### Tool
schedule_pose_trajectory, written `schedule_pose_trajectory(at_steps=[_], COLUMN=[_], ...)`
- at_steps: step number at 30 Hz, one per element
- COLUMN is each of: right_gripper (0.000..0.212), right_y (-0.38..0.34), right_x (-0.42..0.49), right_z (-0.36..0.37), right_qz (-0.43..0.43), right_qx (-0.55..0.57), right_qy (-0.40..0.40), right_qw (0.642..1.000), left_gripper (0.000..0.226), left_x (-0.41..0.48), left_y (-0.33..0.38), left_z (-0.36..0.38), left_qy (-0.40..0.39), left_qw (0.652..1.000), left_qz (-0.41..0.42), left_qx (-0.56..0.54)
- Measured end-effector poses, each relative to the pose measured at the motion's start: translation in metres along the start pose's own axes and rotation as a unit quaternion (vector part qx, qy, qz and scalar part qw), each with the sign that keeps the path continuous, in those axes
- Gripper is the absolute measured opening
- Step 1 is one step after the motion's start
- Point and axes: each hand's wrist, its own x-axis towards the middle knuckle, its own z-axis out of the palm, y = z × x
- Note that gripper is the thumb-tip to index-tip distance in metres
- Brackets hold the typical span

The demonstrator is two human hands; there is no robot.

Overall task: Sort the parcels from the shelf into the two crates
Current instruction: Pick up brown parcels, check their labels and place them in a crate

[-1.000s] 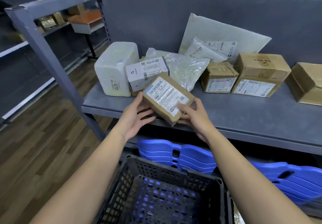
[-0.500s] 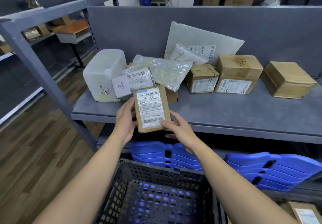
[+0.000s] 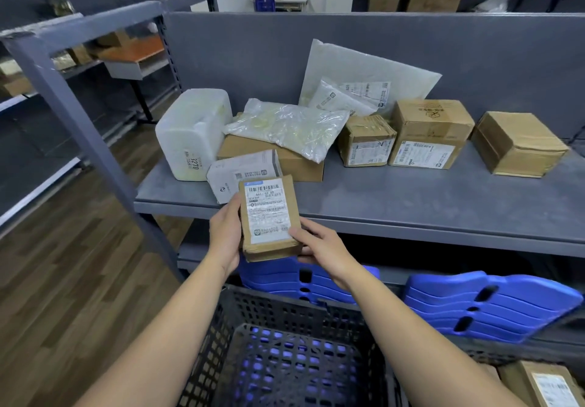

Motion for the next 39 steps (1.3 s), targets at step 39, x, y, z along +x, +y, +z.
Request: schedule_pose_trajectory(at_steps=[39], right_gripper=[0.083], right_y=[0.075], right_x=[-0.223], right_z=[-0.264], right_qz=[-0.073], right_qx=[0.091], right_qy=[0.043], right_qw=[0.992], left_gripper=[0.031], left_x=[-0.206], left_y=[-0.119], left_z=[0.198], left_qy=[-0.194], left_qw=[0.972], left_qz=[0.080], left_qx=[0.102])
